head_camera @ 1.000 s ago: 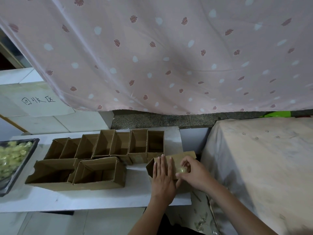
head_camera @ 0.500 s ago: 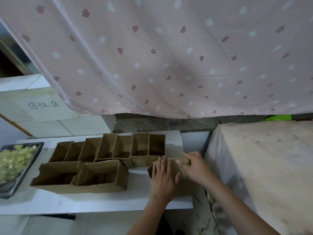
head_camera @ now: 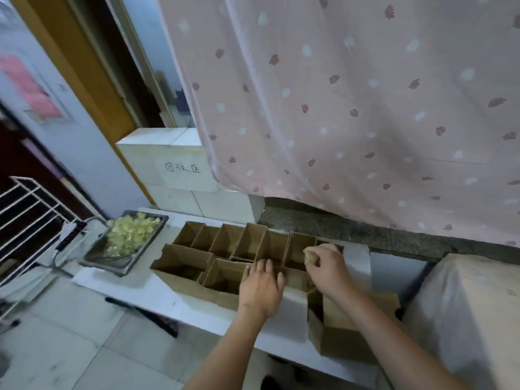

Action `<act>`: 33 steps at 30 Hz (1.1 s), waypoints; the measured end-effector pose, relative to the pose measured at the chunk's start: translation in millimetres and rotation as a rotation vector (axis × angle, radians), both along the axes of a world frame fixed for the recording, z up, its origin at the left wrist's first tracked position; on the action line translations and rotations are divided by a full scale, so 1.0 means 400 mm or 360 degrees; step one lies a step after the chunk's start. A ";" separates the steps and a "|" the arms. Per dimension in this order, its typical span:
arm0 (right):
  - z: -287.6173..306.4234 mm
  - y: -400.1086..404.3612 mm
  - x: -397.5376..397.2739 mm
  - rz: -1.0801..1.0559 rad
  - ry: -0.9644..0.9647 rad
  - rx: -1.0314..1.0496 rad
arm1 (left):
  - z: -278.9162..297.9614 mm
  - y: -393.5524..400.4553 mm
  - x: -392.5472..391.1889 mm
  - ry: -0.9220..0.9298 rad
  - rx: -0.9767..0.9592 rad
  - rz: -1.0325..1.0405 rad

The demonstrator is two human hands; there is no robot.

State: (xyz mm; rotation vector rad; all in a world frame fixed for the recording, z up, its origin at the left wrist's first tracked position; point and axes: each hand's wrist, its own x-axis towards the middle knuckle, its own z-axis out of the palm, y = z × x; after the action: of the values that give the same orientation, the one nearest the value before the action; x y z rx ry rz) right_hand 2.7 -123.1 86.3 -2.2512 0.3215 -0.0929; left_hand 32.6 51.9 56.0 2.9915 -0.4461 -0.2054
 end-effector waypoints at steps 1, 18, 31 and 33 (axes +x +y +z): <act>0.013 0.030 0.024 0.0059 -0.0009 -0.0004 | 0.015 0.030 0.011 -0.0009 0.0014 0.0045; 0.078 0.703 0.407 0.0647 0.0075 0.0004 | 0.031 0.697 0.212 0.0038 0.0011 0.0738; 0.032 1.139 0.615 0.0799 -0.0019 -0.0267 | 0.018 1.134 0.359 0.0084 0.0087 0.0927; 0.019 1.185 0.644 0.0814 -0.0025 -0.0257 | 0.019 1.178 0.380 0.0061 0.0079 0.0949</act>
State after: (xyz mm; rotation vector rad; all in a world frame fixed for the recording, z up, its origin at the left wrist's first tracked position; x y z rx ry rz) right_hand 260.3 350.8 94.1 -2.4208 -0.2846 0.1381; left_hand 184.4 523.2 63.7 2.9962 0.4611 -0.2152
